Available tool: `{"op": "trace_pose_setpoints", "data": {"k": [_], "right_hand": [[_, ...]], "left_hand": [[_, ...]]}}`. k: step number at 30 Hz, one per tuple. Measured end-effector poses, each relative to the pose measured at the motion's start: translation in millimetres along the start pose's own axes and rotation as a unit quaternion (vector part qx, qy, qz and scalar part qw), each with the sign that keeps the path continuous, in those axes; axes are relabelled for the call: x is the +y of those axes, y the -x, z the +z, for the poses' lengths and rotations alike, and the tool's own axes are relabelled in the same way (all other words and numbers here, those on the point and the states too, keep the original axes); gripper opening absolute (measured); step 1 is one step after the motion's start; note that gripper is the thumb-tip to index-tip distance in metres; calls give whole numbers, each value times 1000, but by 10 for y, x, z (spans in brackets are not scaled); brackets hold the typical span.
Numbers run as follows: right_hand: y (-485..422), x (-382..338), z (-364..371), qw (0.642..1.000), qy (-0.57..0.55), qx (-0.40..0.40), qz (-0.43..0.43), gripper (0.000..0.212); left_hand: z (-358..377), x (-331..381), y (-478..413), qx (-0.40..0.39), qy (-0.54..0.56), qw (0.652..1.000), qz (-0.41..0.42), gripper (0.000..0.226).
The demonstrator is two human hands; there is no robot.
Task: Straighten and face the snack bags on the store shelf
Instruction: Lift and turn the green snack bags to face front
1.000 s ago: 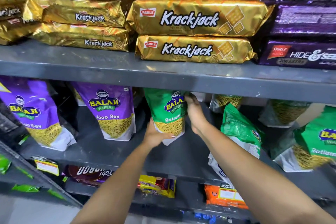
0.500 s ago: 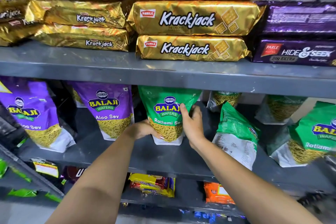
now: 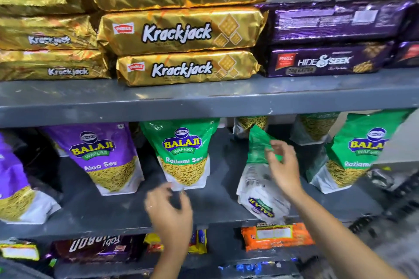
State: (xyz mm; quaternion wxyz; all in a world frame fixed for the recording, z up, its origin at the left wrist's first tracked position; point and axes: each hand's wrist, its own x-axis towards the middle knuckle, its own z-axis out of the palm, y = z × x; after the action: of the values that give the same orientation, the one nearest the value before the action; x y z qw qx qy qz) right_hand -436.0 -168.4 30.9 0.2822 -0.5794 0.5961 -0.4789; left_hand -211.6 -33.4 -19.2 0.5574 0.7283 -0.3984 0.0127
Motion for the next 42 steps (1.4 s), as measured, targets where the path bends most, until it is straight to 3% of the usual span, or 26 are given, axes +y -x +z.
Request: {"op": "trace_pose_setpoints", "data": {"k": [1, 3, 5, 7, 9, 11, 13, 15, 19, 24, 30, 36, 39, 42], "right_hand": [[-60, 167, -129, 998, 55, 0, 32, 29], [-132, 460, -278, 980, 141, -15, 137, 41], [-130, 621, -297, 962, 149, -23, 226, 55], [-115, 681, -256, 958, 74, 13, 278, 57], [-131, 704, -223, 946, -25, 58, 318, 56], [-167, 694, -223, 918, -134, 81, 363, 58], [-217, 675, -234, 882, -246, 78, 394, 59], [-271, 616, -243, 872, -303, 71, 379, 49], [-310, 307, -275, 884, -374, 47, 275, 8], [-424, -18, -309, 925, -367, -4, 97, 12], [-438, 41, -286, 934, -352, -36, 49, 25], [-488, 97, -325, 928, -366, -35, 53, 15], [-517, 125, -323, 906, -407, -60, 104, 38], [-500, 223, -280, 889, -422, -95, 150, 54]], "left_hand": [[100, 161, 152, -44, 56, 997, 19, 25], [369, 474, 331, -175, 103, 979, -20, 28], [663, 750, 295, -309, 90, 941, -108, 55], [925, 933, 147, -454, 64, 859, -226, 83], [1050, 1026, 22, -554, 10, 790, -261, 84], [1087, 979, -36, -582, -4, 777, -240, 70], [1070, 851, -38, -581, 56, 782, -220, 51], [1036, 686, -3, -568, 125, 787, -205, 40], [1024, 522, 84, -510, 212, 814, -181, 57], [1312, 499, 8, -424, 237, 864, -129, 80], [1572, 410, 0, -410, 190, 887, -94, 85], [1564, 539, 60, -386, 152, 905, -94, 90], [1454, 691, 281, -308, 122, 930, -156, 102], [1360, 864, 621, -224, 152, 946, -181, 78]]}}
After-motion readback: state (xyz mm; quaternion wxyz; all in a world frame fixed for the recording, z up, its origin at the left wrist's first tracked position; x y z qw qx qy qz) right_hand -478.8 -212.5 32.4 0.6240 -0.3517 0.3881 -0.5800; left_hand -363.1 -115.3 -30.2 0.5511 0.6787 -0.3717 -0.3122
